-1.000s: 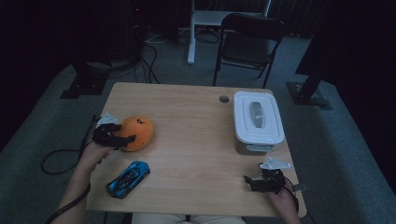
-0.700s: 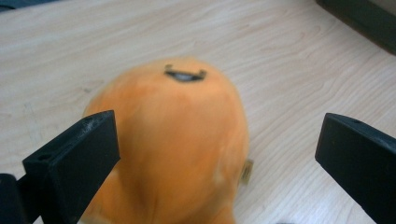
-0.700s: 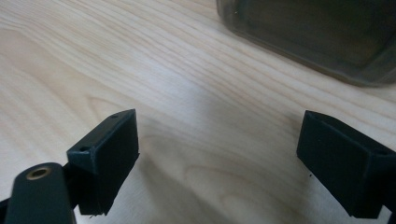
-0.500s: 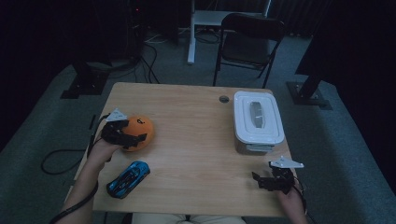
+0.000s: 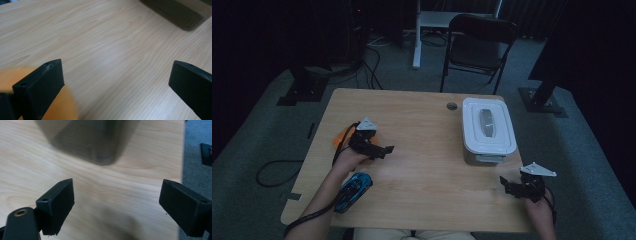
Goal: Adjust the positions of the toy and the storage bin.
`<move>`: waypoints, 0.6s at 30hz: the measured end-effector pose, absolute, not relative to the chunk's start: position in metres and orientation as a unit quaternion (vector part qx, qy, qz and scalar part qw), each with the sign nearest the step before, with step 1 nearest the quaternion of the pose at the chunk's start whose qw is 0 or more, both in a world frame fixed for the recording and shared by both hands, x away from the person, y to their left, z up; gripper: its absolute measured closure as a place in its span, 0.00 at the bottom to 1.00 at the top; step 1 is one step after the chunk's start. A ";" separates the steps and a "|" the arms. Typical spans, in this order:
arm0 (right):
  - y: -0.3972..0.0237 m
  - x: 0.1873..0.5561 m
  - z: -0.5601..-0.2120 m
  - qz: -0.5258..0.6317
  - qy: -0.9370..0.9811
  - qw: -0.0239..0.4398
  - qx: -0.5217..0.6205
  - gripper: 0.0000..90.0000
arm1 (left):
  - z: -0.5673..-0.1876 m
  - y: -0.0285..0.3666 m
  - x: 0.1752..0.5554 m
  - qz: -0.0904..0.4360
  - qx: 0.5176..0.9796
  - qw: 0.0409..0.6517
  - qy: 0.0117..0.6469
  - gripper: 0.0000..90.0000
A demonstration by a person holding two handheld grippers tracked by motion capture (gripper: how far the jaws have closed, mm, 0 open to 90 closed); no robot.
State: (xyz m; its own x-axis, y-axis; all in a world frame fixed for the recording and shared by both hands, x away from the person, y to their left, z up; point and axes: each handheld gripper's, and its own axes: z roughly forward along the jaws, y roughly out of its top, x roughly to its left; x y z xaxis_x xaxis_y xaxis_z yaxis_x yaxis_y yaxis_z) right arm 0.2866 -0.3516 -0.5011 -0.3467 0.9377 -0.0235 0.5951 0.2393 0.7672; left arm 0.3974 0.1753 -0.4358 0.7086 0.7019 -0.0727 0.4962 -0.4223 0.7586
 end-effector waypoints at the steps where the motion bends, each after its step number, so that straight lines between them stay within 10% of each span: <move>1: -0.355 0.288 -0.501 0.339 0.744 0.254 0.517 0.14 | -0.436 0.170 0.399 0.126 0.835 0.400 0.357 0.01; 18: -0.386 0.329 -0.503 0.326 0.724 0.273 0.543 0.14 | -0.471 0.073 0.430 0.086 0.857 0.393 0.322 0.01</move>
State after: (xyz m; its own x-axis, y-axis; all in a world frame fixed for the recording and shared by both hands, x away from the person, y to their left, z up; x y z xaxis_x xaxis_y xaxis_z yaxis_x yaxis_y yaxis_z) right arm 0.3290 -0.3858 -0.5034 -0.2606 0.9646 -0.0398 0.6088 0.1962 0.7687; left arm 0.4299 0.0731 -0.4708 0.7774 0.6202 -0.1055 0.4849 -0.4839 0.7285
